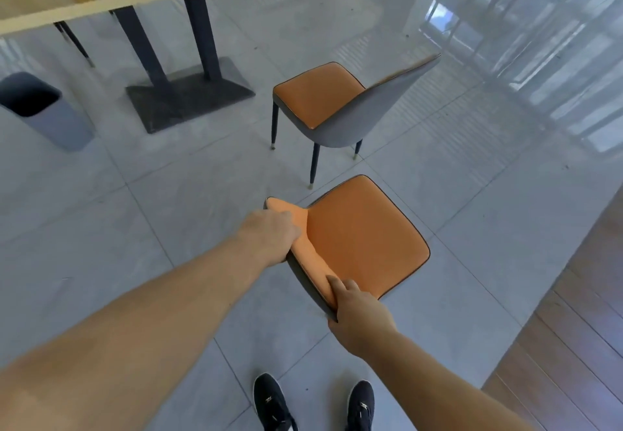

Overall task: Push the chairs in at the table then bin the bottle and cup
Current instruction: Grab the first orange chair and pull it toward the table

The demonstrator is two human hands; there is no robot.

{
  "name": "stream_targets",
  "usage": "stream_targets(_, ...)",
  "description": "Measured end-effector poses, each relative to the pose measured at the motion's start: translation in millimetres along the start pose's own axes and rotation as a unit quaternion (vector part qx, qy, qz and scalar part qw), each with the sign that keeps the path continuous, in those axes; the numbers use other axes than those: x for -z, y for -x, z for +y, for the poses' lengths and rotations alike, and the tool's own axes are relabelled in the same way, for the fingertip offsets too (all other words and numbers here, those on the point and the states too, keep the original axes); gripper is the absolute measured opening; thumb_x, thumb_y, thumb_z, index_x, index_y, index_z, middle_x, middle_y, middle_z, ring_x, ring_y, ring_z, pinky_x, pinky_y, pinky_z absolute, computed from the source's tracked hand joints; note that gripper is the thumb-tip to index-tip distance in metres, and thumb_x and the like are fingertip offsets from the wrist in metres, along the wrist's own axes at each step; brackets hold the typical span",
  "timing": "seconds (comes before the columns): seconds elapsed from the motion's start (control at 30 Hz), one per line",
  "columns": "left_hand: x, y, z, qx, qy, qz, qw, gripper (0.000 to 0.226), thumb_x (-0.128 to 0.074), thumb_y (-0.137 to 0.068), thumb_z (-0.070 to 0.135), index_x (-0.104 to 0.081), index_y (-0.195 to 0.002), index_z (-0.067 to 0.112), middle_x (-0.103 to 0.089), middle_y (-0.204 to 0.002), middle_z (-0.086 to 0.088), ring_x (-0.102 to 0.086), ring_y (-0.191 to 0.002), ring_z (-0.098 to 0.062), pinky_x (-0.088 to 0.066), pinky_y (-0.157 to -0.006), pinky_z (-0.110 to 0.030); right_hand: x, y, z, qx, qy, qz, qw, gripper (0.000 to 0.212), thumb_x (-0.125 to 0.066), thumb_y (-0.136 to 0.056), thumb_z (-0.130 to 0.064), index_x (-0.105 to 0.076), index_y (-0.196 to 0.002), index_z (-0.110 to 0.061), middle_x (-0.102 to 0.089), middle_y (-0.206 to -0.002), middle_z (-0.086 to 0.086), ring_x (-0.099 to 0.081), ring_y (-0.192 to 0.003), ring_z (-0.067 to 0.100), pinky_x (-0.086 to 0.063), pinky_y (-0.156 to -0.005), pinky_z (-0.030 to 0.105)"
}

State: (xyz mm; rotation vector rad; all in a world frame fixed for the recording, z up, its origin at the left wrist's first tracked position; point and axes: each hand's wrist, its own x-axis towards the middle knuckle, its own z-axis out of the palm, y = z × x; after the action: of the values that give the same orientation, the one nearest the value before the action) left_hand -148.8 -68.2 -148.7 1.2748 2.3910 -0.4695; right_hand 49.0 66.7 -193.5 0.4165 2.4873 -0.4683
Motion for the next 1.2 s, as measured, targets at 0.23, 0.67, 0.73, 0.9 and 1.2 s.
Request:
stream_targets(0.23, -30, 57, -5, 0.066, 0.051, -0.033, 0.996, 0.021, -0.057, -0.095, 0.028, -0.063, -0.113, 0.020, -0.052, -0.105, -0.005, -0.058, -0.090, -0.026, -0.039, -0.063, -0.036, 9, 1, -7, 0.100, 0.054, -0.024, 0.993, 0.069, -0.056, -0.097, -0.035, -0.019, -0.154, -0.043, -0.051, -0.129, -0.002, -0.057, -0.105, 0.027, -0.055, -0.085, 0.042)
stream_targets(0.67, -48, 102, -6, 0.270, 0.229, -0.045, 0.934, 0.027, -0.061, -0.092, 0.035, -0.063, -0.115, 0.022, -0.059, -0.111, -0.002, -0.060, -0.098, -0.022, -0.044, -0.071, -0.031, 76, -96, -24, 0.274, 0.189, -0.049, 0.942, 0.062, -0.055, -0.100, -0.022, -0.029, -0.152, -0.044, -0.050, -0.138, 0.000, -0.053, -0.120, 0.030, -0.050, -0.088, 0.040)
stream_targets(0.73, -45, 97, -3, 0.305, 0.246, -0.041, 0.919, 0.027, -0.060, -0.093, 0.038, -0.063, -0.116, 0.024, -0.061, -0.113, 0.000, -0.060, -0.101, -0.021, -0.045, -0.074, -0.030, 92, -117, -27, 0.299, 0.215, -0.053, 0.928, 0.061, -0.056, -0.100, -0.020, -0.031, -0.150, -0.044, -0.051, -0.135, 0.000, -0.053, -0.118, 0.030, -0.049, -0.082, 0.040)
stream_targets(0.9, -28, 75, 2, 0.354, 0.286, -0.031, 0.890, 0.029, -0.059, -0.094, 0.045, -0.061, -0.118, 0.030, -0.062, -0.113, 0.006, -0.060, -0.101, -0.018, -0.053, -0.084, -0.032, 121, -157, -25, 0.319, 0.227, -0.047, 0.919, 0.057, -0.056, -0.098, -0.015, -0.039, -0.144, -0.043, -0.053, -0.130, -0.002, -0.052, -0.117, 0.029, -0.048, -0.079, 0.038)
stream_targets(1.2, -22, 36, -11, 0.391, 0.300, 0.029, 0.870, 0.031, -0.059, -0.094, 0.049, -0.056, -0.123, 0.036, -0.061, -0.117, 0.009, -0.060, -0.100, -0.016, -0.049, -0.075, -0.030, 158, -217, -20, 0.334, 0.207, -0.043, 0.918, 0.052, -0.051, -0.099, -0.013, -0.044, -0.142, -0.040, -0.054, -0.129, -0.003, -0.050, -0.120, 0.027, -0.053, -0.089, 0.042)
